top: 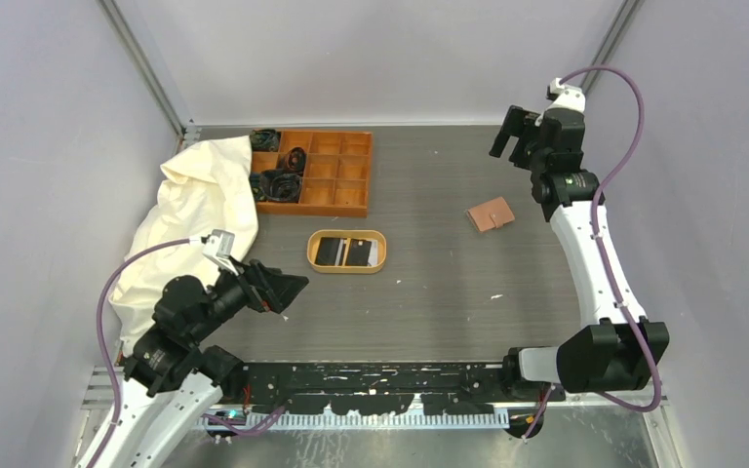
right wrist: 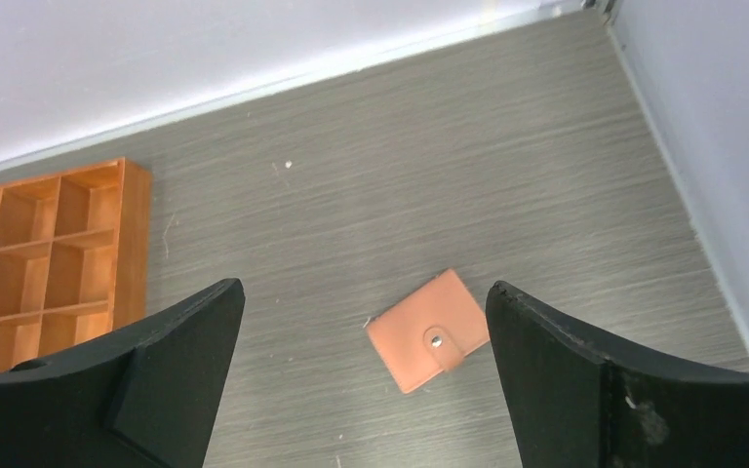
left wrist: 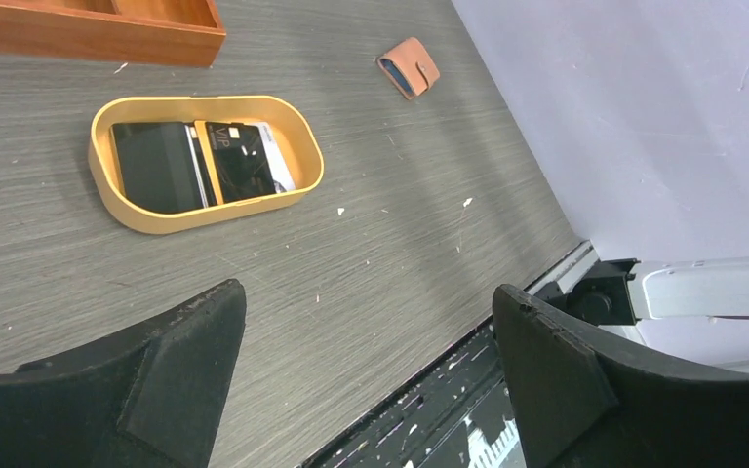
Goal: Put the credit cards into the card holder
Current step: Move the card holder to the center of the board.
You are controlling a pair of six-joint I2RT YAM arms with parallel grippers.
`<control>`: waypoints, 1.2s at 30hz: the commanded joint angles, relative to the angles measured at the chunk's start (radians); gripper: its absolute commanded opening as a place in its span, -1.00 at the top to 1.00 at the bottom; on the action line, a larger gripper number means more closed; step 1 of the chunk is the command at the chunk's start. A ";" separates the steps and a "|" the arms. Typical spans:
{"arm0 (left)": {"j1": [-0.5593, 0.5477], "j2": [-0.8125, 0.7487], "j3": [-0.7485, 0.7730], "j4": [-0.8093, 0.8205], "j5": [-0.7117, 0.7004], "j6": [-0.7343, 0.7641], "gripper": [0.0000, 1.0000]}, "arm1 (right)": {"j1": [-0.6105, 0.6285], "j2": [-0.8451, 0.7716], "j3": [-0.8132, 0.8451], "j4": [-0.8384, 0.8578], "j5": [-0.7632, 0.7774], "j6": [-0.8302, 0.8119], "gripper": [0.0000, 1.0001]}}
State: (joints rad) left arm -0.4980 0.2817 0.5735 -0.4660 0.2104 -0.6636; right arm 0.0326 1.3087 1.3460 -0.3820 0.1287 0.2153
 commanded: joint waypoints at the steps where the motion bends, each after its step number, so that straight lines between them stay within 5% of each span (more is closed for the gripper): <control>1: -0.002 -0.007 0.028 0.004 0.014 0.010 -0.95 | -0.002 -0.021 -0.055 0.048 -0.074 0.040 -0.99; 8: -0.002 0.074 -0.054 0.174 0.089 -0.070 -0.94 | -0.002 0.046 -0.134 0.000 -0.499 -0.202 -0.99; 12: -0.001 0.097 -0.131 0.271 0.096 -0.132 -0.92 | -0.012 0.104 -0.153 -0.014 -0.593 -0.183 -0.99; 16: -0.002 0.106 -0.200 0.331 0.079 -0.146 -0.91 | -0.148 0.221 -0.130 -0.047 -0.738 -0.063 -0.99; 25: -0.001 0.144 -0.242 0.412 -0.036 -0.102 -0.86 | -0.342 0.356 -0.139 -0.040 -0.643 -0.015 -0.97; 32: -0.002 0.219 -0.284 0.566 -0.042 -0.045 -0.82 | -0.385 0.512 -0.081 -0.081 -0.625 -0.021 -0.39; 36: -0.001 0.274 -0.284 0.617 -0.042 -0.003 -0.82 | -0.386 0.579 -0.050 -0.083 -0.596 -0.006 -0.32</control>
State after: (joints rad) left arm -0.4980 0.5220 0.2863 0.0025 0.1841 -0.7284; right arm -0.3492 1.8580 1.2362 -0.4545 -0.4984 0.1928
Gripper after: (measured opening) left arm 0.912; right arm 0.664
